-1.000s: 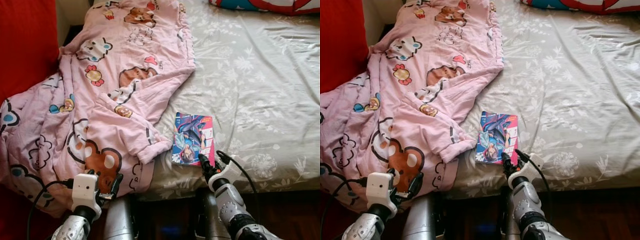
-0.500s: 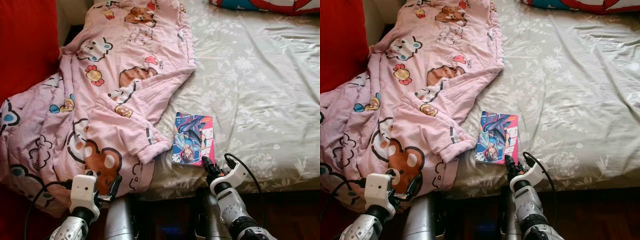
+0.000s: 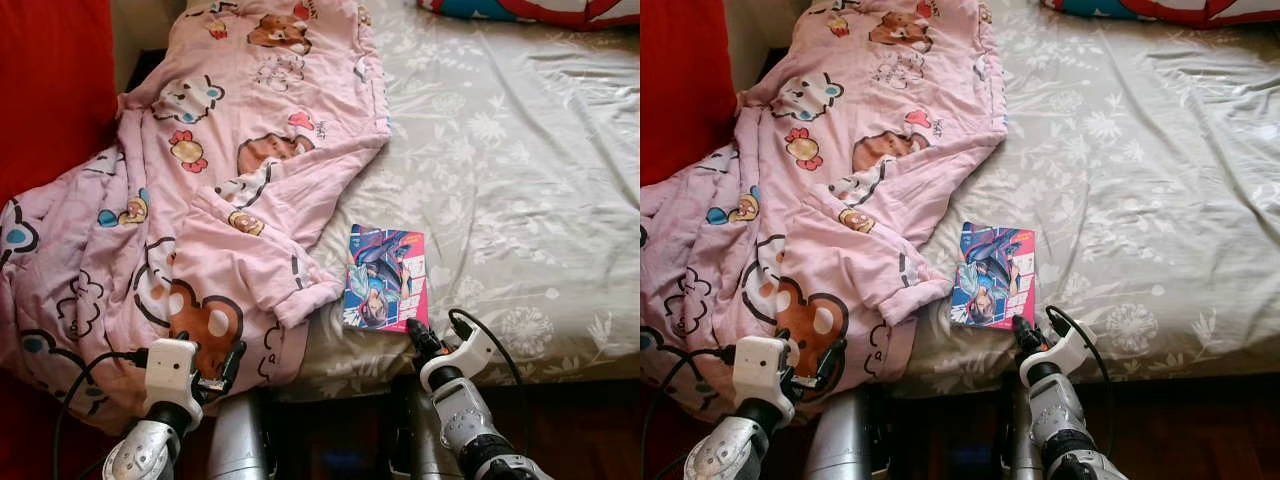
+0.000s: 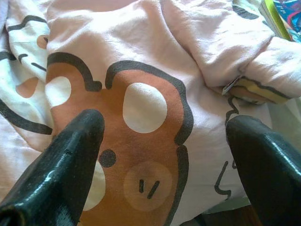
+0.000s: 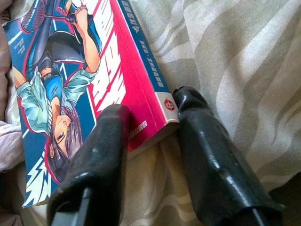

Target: Clean up the room

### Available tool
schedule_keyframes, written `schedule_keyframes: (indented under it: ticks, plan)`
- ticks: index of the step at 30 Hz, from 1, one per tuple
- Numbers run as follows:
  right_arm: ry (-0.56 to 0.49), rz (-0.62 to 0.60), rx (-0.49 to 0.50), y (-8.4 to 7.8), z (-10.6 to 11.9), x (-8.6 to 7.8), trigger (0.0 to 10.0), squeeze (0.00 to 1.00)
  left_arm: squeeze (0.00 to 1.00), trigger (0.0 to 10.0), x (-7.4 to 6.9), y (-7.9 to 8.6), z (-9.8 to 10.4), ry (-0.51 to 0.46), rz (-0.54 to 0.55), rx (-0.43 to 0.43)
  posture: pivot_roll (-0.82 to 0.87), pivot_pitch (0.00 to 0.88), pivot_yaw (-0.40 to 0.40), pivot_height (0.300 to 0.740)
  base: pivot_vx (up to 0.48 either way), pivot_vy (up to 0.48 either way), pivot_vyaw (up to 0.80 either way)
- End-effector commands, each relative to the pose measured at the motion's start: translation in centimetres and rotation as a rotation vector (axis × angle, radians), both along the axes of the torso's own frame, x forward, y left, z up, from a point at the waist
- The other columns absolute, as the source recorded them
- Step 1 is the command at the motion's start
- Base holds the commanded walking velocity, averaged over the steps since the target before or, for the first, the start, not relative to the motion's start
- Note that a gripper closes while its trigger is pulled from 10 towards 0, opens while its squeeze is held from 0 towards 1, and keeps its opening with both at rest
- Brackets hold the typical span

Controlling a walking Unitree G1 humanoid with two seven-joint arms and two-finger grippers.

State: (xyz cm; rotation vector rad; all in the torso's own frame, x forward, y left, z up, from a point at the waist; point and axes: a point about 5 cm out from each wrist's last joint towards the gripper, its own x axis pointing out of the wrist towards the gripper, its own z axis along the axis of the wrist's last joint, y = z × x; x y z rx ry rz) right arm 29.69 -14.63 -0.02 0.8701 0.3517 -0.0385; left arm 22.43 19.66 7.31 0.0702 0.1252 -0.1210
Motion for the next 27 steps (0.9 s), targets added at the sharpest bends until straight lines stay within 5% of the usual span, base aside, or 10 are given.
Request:
schedule_keyframes:
  ticks: [1, 11, 16, 21, 27]
  plan:
    - [0.054, 0.038, 0.008, 1.0, -1.1, -1.0, 0.0, 0.0, 0.0, 10.0, -0.2, 0.2, -0.7, 0.022, 0.009, 0.009, 0.14, 0.213, 0.045, 0.582, 0.0, 0.0, 0.0]
    - [-0.03, 0.027, -0.058, 0.5, 0.1, -0.1, 0.0, 0.0, 0.0, 10.0, 1.3, -0.3, -0.7, 0.0, 0.011, -0.003, 0.12, 0.172, 0.032, 0.582, 0.0, 0.0, 0.0]
    - [-0.081, -0.101, -0.175, -1.4, 0.7, -0.2, 0.0, 0.0, 0.0, 10.0, 2.5, -0.7, -0.8, -0.017, 0.014, -0.016, 0.09, 0.129, 0.014, 0.582, 0.0, 0.0, 0.0]
    - [-0.105, -0.211, -0.16, -2.3, 0.7, -0.7, 0.0, 0.0, 0.0, 10.0, 3.0, -0.9, -0.9, -0.026, 0.017, -0.021, 0.07, 0.108, 0.003, 0.582, 0.0, 0.0, 0.0]
    - [0.042, -0.434, -0.234, -4.0, -0.8, -2.8, 0.0, 0.0, 0.0, 10.0, 3.6, -1.3, -1.2, -0.038, 0.024, -0.032, 0.05, 0.084, -0.012, 0.582, 0.0, 0.0, 0.0]
